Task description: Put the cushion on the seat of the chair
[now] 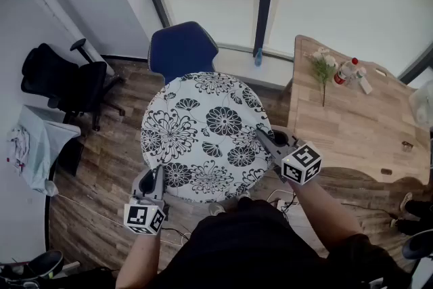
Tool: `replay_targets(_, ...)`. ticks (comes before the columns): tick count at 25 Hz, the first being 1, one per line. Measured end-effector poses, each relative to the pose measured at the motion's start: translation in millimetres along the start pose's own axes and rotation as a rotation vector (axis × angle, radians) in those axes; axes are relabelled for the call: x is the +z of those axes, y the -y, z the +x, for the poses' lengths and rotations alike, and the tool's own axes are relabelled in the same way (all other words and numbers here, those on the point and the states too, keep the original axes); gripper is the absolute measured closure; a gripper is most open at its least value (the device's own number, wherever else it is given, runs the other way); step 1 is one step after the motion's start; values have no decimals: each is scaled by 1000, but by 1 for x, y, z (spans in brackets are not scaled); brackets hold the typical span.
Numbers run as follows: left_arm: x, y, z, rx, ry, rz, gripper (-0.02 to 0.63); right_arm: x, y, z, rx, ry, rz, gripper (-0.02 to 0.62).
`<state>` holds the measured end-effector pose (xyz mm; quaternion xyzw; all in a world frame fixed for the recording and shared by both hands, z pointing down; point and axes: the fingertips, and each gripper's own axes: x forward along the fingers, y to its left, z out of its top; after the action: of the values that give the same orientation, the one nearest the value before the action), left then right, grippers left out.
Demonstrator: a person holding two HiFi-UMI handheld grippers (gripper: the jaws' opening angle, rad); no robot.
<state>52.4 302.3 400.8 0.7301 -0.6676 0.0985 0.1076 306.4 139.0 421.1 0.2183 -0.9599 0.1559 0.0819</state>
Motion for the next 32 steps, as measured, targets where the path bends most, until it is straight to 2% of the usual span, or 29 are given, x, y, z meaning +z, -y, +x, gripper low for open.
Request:
replay_targets(4,-5,-4,2,11,-4,-18,565,-3,-2,3,10,-5,-1,560)
replay_targets(8,-18,-4,5,36,-30,-23,565,-9,-4,4,40,9,40,560)
replay_targets(13,-30,4,10,54,-61,-29,565,-26,0,6,53,-44,46,560)
replay_targets(19,-44,17,18,108,-100,-40,565,-42,0,14,148,-74,52,560)
replay_targets(24,-52,24,21,150,-110,-50,565,-49,12,25,153,-66,95,560)
replay_targets(28,-52,20,28,124,-122,-22,565,-48,16,33,163,-72,105,560)
replay_targets(32,-52,-4,56,111,-119,-31,565,-45,30,49,140,-76,108,560)
